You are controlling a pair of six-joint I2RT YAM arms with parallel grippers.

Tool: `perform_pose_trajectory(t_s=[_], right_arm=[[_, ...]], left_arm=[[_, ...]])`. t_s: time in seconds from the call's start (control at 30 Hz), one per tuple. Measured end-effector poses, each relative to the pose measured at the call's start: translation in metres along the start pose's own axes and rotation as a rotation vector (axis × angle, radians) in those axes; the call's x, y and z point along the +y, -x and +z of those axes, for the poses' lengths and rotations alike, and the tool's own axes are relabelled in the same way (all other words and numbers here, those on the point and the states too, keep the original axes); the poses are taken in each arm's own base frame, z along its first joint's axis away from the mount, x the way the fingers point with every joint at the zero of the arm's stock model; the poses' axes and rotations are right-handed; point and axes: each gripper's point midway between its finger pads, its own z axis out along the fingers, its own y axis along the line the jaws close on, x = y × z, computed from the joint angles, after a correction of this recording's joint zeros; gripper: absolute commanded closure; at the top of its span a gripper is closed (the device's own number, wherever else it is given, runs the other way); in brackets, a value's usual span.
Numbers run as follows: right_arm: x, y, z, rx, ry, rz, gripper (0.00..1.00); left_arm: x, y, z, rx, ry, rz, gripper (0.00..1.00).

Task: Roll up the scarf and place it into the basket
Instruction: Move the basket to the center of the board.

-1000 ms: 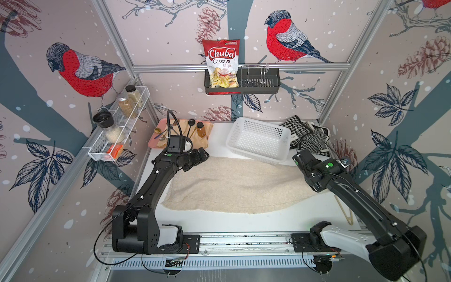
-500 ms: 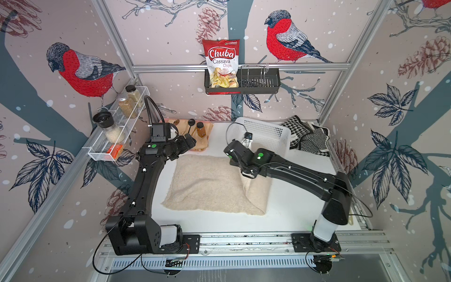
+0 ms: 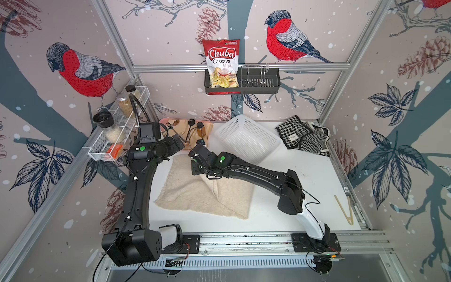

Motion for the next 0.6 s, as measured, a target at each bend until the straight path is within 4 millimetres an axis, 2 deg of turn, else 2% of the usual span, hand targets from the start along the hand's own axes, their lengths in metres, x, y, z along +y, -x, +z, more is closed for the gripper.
perform_pose_trajectory(t_s=[0.03,0.1,0.2,0.27,0.3,0.37,0.4,0.47,0.53,0.6], right_arm=[[0.011,-0.004,-0.001,0.013,0.033,-0.013,0.88],[0.024,-0.016,0.001,0.056,0.091,-0.04,0.53],[0.014,-0.033,0.011,0.145,0.116,-0.054,0.37],[-0.007,-0.045,0.016,0.187,0.091,-0.045,0.34],[-0.025,-0.052,0.014,0.205,0.064,-0.034,0.33],[-0.064,-0.066,0.002,0.239,0.016,-0.001,0.32],[-0.087,-0.065,-0.009,0.233,0.001,0.033,0.32],[-0.121,-0.047,-0.023,0.18,-0.02,0.105,0.33],[-0.15,-0.017,-0.025,0.096,-0.036,0.159,0.34],[-0.162,-0.008,-0.019,0.079,-0.04,0.177,0.34]], left_arm=[[0.002,0.001,-0.001,-0.005,0.008,-0.002,0.04],[0.004,0.002,-0.003,-0.011,0.017,-0.005,0.04],[0.005,0.001,-0.001,-0.004,0.021,-0.007,0.04],[0.008,-0.003,0.003,0.008,0.026,-0.009,0.04],[0.009,-0.005,0.005,0.016,0.029,-0.01,0.04],[0.009,-0.01,0.009,0.033,0.021,-0.012,0.04],[0.009,-0.013,0.012,0.046,0.013,-0.012,0.04],[0.009,-0.018,0.019,0.067,0.0,-0.015,0.04],[0.008,-0.025,0.025,0.094,-0.015,-0.019,0.04],[0.009,-0.029,0.028,0.106,-0.019,-0.021,0.04]])
